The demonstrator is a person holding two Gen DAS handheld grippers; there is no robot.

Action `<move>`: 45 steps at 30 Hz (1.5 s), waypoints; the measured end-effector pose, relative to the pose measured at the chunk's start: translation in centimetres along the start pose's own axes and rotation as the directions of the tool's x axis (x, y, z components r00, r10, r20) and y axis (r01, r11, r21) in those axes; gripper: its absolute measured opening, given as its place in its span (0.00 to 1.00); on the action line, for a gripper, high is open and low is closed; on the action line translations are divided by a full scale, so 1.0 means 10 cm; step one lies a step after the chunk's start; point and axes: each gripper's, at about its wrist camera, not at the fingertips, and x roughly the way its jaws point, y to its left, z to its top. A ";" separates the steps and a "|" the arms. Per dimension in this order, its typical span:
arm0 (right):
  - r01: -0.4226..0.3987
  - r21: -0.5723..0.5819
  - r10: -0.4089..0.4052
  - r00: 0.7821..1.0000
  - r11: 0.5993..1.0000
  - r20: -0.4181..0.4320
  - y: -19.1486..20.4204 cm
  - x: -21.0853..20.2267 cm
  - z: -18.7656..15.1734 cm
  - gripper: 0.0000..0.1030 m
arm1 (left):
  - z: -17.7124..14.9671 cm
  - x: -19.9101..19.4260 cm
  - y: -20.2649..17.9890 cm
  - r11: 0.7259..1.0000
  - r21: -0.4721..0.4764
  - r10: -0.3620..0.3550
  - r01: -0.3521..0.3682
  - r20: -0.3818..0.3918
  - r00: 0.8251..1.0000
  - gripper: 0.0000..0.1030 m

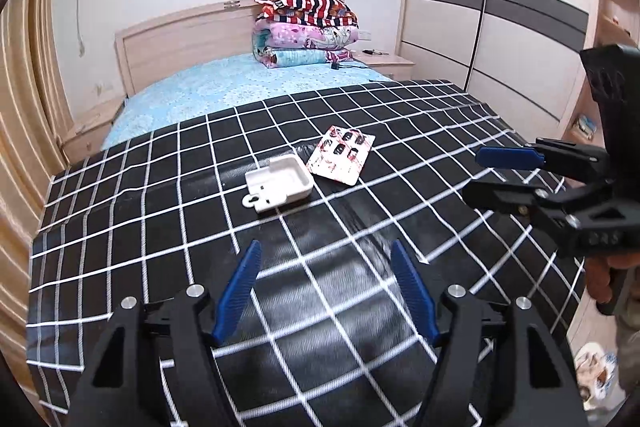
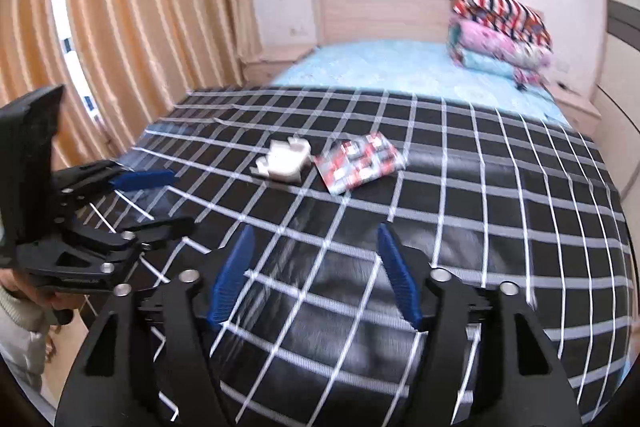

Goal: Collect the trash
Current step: 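Grasp the white plastic tray with the left tool while the right tool grasps the pill blister pack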

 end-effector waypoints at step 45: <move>0.040 0.218 -0.001 0.984 0.975 -0.175 -0.61 0.96 0.35 0.77 | 0.29 1.04 0.23 0.986 -0.041 0.158 -0.163 -0.096 0.983 0.07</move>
